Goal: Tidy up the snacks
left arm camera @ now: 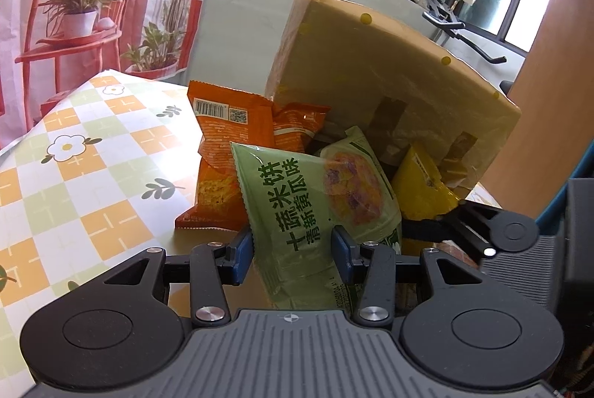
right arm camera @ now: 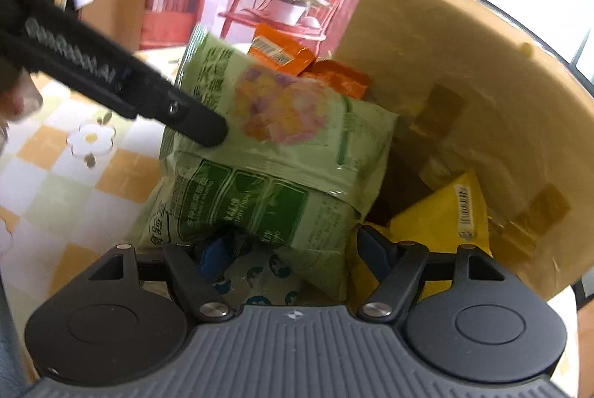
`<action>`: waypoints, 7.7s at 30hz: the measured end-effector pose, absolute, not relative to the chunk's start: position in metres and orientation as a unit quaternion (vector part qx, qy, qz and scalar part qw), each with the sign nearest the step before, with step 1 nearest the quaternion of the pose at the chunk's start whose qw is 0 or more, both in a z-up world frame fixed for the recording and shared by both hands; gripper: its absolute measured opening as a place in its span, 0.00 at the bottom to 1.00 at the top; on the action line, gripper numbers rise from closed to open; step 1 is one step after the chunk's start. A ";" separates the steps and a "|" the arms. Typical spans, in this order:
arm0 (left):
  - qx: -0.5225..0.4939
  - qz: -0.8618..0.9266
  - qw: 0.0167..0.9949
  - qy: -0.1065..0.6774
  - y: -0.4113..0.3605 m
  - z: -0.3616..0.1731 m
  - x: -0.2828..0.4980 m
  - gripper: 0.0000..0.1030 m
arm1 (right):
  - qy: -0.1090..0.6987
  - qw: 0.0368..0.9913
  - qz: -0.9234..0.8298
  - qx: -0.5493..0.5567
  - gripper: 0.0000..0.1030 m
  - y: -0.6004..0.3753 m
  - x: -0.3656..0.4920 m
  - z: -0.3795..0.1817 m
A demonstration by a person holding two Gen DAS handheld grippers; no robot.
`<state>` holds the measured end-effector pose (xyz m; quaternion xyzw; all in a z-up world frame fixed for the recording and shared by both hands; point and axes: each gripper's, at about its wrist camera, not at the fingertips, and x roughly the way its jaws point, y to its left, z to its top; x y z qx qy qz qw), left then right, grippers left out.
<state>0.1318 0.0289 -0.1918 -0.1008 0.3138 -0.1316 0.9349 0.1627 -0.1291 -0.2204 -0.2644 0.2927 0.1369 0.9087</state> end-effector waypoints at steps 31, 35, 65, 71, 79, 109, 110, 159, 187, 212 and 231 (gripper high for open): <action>-0.106 -0.194 0.957 0.190 0.026 -0.082 0.113 0.46 | 0.155 0.960 0.100 -0.209 0.44 -0.126 0.114 -0.121; -0.081 -0.215 0.959 0.166 0.014 -0.055 0.130 0.46 | 0.136 0.968 0.095 -0.191 0.44 -0.134 0.117 -0.090; -0.048 -0.231 0.944 0.232 -0.043 -0.041 0.301 0.51 | 0.170 0.979 -0.015 -0.113 0.44 -0.227 0.250 -0.053; -0.018 -0.200 0.945 0.260 -0.031 -0.051 0.304 0.54 | 0.186 0.977 -0.023 -0.103 0.44 -0.232 0.254 -0.060; 0.006 -0.172 0.952 0.254 -0.014 -0.048 0.280 0.55 | 0.173 0.977 -0.017 -0.127 0.44 -0.221 0.230 -0.064; 0.038 -0.124 0.960 0.250 0.035 -0.109 0.200 0.90 | 0.221 0.971 -0.012 0.088 0.83 -0.234 0.137 -0.133; 0.037 -0.121 0.959 0.255 0.037 -0.115 0.203 0.90 | 0.228 0.968 -0.011 0.099 0.87 -0.235 0.137 -0.138; -0.037 -0.116 0.942 0.314 0.041 -0.214 0.249 0.79 | 0.338 0.930 -0.059 0.131 0.90 -0.226 0.189 -0.194; -0.049 -0.073 0.974 0.208 0.027 -0.121 0.145 0.75 | 0.153 0.981 -0.012 0.121 0.87 -0.211 0.085 -0.143; 0.007 -0.141 0.983 0.114 -0.056 -0.021 0.223 0.76 | 0.038 0.996 -0.032 0.073 0.87 -0.284 0.150 -0.016; 0.040 -0.158 0.962 0.219 -0.076 -0.056 0.299 0.77 | 0.145 0.986 -0.030 0.074 0.88 -0.311 0.221 -0.056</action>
